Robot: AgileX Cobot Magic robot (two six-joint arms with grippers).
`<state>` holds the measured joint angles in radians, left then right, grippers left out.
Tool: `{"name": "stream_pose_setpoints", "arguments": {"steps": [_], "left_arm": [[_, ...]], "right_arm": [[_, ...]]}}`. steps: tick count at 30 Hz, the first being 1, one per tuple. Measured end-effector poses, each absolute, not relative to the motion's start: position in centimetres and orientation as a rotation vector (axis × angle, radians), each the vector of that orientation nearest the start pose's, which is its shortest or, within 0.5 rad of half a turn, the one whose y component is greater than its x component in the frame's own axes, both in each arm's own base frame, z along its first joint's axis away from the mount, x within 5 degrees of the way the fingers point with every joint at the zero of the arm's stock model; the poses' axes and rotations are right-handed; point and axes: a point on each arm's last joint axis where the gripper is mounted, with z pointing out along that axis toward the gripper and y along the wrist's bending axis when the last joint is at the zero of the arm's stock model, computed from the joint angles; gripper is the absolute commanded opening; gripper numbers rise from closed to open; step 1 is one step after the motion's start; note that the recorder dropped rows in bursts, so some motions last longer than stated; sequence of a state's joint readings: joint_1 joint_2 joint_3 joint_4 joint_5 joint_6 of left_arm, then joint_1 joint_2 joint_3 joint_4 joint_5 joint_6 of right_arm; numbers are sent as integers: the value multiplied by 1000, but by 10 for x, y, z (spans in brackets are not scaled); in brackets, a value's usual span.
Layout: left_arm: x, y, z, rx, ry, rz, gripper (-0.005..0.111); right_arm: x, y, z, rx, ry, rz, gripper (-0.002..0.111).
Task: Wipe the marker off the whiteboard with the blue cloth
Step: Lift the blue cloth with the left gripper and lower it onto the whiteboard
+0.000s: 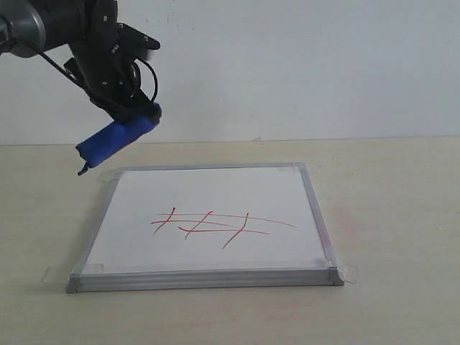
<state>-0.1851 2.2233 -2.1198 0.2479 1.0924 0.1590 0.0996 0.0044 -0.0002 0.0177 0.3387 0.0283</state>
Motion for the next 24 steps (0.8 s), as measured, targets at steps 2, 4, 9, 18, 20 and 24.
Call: {"name": "stream_pose_setpoints", "arguments": {"steps": [2,4,9,18,20,24], "left_arm": [[482,-73,266,521,2639,264,4],[476,-74,269,512,2666,216,4],[458,-73,276,444,2733,172,4],[412,-65,268,423,2877,163,4],[398,-63,263,396,2898,149,4],[372,-64,249,211,2857,29,4]], "right_arm": [[54,6,182,-54,1827,107,1],[54,6,182,-52,1827,109,1],[54,6,182,-52,1827,109,1],[54,6,182,-52,1827,109,1],[54,6,182,-52,1827,109,1],[54,6,182,-52,1827,109,1]]}}
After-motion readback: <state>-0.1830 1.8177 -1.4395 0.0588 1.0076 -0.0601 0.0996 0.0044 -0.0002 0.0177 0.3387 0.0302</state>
